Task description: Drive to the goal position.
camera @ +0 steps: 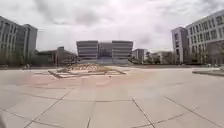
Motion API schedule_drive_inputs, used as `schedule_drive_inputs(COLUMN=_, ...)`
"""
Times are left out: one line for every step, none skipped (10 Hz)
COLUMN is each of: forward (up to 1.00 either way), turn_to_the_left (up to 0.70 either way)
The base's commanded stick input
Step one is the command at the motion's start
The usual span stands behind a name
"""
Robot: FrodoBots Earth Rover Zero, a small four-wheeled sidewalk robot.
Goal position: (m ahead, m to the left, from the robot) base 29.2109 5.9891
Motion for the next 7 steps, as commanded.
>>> schedule_drive_inputs(forward=1.0, turn_to_the_left=-0.29)
schedule_drive_inputs(forward=0.78, turn_to_the_left=-0.12)
schedule_drive_inputs(forward=0.56, turn_to_the_left=-0.01)
schedule_drive_inputs(forward=0.46, turn_to_the_left=0.0)
schedule_drive_inputs(forward=0.45, turn_to_the_left=0.0)
schedule_drive_inputs(forward=0.59, turn_to_the_left=0.0)
schedule_drive_inputs(forward=0.89, turn_to_the_left=0.0)
